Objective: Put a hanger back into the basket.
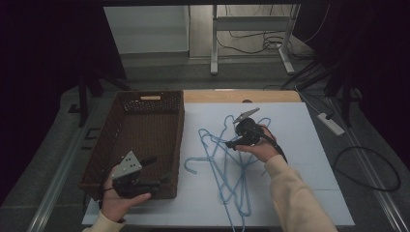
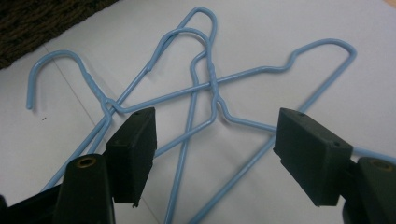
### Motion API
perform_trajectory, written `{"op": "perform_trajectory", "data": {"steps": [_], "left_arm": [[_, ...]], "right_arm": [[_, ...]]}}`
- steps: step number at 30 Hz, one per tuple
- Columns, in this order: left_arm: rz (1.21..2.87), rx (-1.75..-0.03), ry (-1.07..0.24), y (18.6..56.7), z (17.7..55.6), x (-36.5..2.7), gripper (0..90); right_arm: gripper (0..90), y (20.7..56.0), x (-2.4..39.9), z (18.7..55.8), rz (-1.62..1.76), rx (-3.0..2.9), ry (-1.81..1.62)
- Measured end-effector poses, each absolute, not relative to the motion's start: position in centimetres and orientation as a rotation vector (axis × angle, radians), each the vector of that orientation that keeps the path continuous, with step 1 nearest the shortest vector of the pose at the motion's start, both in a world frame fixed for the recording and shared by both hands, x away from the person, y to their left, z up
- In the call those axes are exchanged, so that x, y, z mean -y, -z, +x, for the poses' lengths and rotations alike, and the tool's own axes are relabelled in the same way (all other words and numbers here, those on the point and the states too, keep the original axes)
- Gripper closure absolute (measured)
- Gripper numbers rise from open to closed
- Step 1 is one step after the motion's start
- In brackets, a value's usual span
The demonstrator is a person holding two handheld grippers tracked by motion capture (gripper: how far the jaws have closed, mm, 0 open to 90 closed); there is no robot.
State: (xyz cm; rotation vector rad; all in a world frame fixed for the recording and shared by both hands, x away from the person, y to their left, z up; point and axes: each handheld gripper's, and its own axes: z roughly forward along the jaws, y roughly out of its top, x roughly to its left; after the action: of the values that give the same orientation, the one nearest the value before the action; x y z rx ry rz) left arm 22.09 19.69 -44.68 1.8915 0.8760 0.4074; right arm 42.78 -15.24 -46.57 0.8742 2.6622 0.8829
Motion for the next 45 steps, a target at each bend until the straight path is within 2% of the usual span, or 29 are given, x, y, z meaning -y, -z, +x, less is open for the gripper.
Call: {"op": "perform_trajectory", "data": {"steps": [18,25,36,40,45], "left_arm": [[1.889,-0.873,-0.412,44.6,22.0,-19.7,23.5],[1.881,-0.871,-0.415,44.6,22.0,-19.7,23.7],[1.885,-0.873,-0.418,44.7,22.0,-19.7,23.7],[1.887,-0.872,-0.418,44.7,22.0,-19.7,23.7],[1.887,-0.873,-0.417,44.8,22.0,-19.7,23.7]], "right_arm": [[40.5,48.6,12.5,45.6,0.891,-2.739,-0.761],[47.3,49.3,11.6,46.4,0.872,-2.779,-0.701],[65.4,50.0,10.4,47.0,0.760,-2.836,-0.539],[78.2,50.1,10.1,47.0,0.743,-2.854,-0.491],[79.5,49.9,10.0,46.7,0.747,-2.846,-0.465]]}}
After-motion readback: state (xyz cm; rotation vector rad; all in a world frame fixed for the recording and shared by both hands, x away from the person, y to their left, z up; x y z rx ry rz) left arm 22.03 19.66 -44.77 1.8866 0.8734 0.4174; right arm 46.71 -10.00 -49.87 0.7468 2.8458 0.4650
